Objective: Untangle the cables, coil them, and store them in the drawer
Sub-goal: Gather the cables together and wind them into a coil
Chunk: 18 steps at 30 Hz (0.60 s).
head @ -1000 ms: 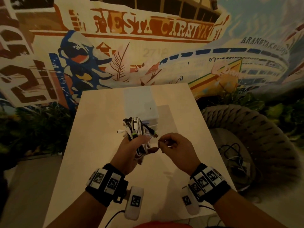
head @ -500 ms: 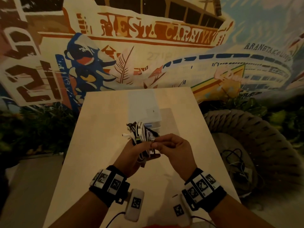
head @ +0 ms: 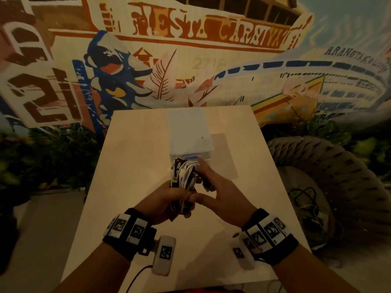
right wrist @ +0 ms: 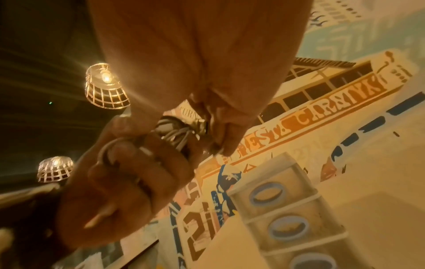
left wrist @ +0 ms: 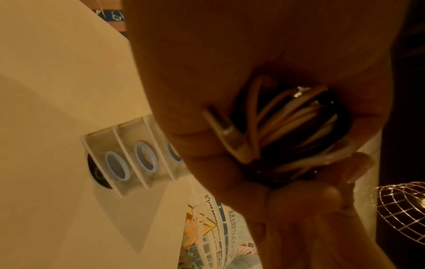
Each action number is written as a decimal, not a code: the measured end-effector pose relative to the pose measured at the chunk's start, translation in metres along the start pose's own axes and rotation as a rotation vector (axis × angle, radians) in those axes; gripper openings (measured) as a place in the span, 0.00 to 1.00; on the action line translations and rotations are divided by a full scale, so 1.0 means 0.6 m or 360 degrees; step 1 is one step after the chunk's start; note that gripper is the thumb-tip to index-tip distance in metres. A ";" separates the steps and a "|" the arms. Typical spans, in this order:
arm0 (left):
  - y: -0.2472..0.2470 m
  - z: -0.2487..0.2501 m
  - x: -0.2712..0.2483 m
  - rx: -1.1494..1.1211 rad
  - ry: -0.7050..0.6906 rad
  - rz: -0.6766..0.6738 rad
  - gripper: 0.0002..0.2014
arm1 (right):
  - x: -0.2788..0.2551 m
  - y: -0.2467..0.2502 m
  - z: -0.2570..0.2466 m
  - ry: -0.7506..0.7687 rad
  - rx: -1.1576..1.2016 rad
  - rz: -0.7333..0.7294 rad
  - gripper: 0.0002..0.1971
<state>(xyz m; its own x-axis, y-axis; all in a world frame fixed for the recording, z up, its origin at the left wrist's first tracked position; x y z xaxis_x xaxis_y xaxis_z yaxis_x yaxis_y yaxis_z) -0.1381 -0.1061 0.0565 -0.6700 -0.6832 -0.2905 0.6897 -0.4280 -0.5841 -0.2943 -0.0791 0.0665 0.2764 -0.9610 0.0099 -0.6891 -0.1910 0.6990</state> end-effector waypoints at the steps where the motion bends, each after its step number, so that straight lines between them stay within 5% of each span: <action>1: 0.001 0.004 0.000 0.0047 0.0005 0.0023 0.26 | 0.000 -0.005 -0.003 0.0023 -0.0019 -0.0022 0.40; 7: 0.006 0.011 0.008 0.0286 0.0013 0.0296 0.28 | -0.003 -0.037 -0.009 -0.0112 0.0430 -0.0204 0.28; 11: -0.006 0.010 0.019 0.0643 -0.0181 0.0457 0.18 | -0.005 -0.042 0.009 -0.0241 0.0596 -0.0079 0.35; 18: -0.030 0.006 0.017 0.0957 -0.0522 0.0689 0.22 | -0.005 -0.038 0.006 -0.0397 0.1202 0.0156 0.50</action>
<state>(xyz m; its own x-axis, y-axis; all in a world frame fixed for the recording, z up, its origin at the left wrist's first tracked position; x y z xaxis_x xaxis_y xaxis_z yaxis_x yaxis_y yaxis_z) -0.1565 -0.1074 0.0667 -0.2595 -0.9599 -0.1057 0.9616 -0.2670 0.0639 -0.2817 -0.0725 0.0479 0.0946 -0.9798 -0.1764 -0.9944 -0.1013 0.0297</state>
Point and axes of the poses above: each hand's wrist, its own x-axis towards the middle knuckle, its own y-axis out of the back of the hand, z = x × y, the point moved 4 cm from there along x, towards the middle knuckle, and after that the axes turned 12 degrees about -x, right-handed, at the moved point
